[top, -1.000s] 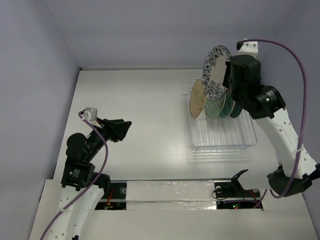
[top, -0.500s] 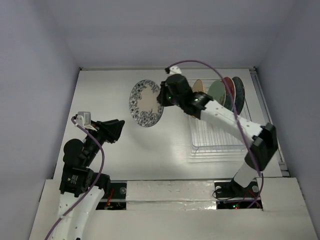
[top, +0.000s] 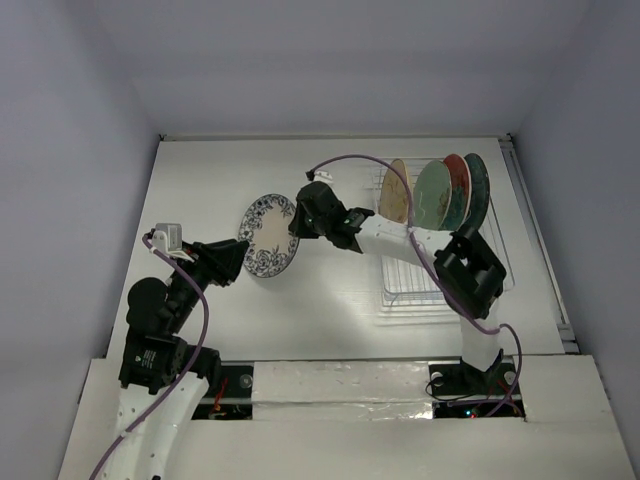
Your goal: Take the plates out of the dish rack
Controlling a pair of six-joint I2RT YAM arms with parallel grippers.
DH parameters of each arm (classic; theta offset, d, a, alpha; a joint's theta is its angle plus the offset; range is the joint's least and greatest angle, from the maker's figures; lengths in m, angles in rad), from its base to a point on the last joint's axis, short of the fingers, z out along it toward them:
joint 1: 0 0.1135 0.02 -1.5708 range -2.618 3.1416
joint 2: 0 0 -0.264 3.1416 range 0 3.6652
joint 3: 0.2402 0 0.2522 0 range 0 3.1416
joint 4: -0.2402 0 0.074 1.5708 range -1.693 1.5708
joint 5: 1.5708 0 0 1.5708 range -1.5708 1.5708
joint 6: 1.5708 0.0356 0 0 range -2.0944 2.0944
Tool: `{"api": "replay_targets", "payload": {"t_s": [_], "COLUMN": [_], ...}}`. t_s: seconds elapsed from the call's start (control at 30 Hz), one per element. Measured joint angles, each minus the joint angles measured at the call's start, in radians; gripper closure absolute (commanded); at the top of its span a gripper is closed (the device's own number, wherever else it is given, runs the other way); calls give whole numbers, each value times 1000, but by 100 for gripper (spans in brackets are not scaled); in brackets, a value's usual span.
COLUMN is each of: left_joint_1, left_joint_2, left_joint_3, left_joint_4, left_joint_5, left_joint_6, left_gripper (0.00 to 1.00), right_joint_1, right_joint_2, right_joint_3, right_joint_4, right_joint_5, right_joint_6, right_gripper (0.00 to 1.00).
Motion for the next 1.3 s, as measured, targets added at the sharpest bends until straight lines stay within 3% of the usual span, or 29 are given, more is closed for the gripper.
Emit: {"api": "replay_targets", "payload": {"t_s": [0.07,0.13,0.27,0.37,0.5,0.63,0.77,0.87,0.93,1.0,1.03,1.07,1.1,1.13,1.3], "left_joint_1": [0,0,0,0,0,0,0,0,0,0,0,0,0,0,0], "left_joint_2": [0,0,0,0,0,0,0,0,0,0,0,0,0,0,0], "left_joint_3": [0,0,0,0,0,0,0,0,0,0,0,0,0,0,0], "left_joint_4": [0,0,0,0,0,0,0,0,0,0,0,0,0,0,1], "left_joint_5": [1,2,3,3,4,4,4,4,4,4,4,4,4,4,4], "left_joint_6": [0,0,0,0,0,0,0,0,0,0,0,0,0,0,0], "left_gripper": [65,65,65,65,65,65,65,65,65,65,65,65,65,65,65], "right_joint_1": [-3,-6,-6,-6,-6,-6,-6,-6,-6,-6,-6,-6,-6,-6,-31], "right_joint_2": [4,13,32,45,47,47,46,33,-5,-76,-122,-176,-241,-306,-615], "right_joint_3": [-29,-41,-74,-112,-163,-179,-179,-180,-182,-187,-190,-195,-203,-207,-208], "right_joint_4": [23,55,110,122,126,129,144,136,113,78,64,54,40,26,-43], "right_joint_5": [22,29,56,64,71,76,82,87,91,96,101,114,129,152,309], "right_joint_6": [31,56,80,94,101,100,86,69,43,4,-12,-30,-55,-67,-159], "right_gripper": [81,74,51,42,41,16,7,6,9,29,43,80,92,99,100]}}
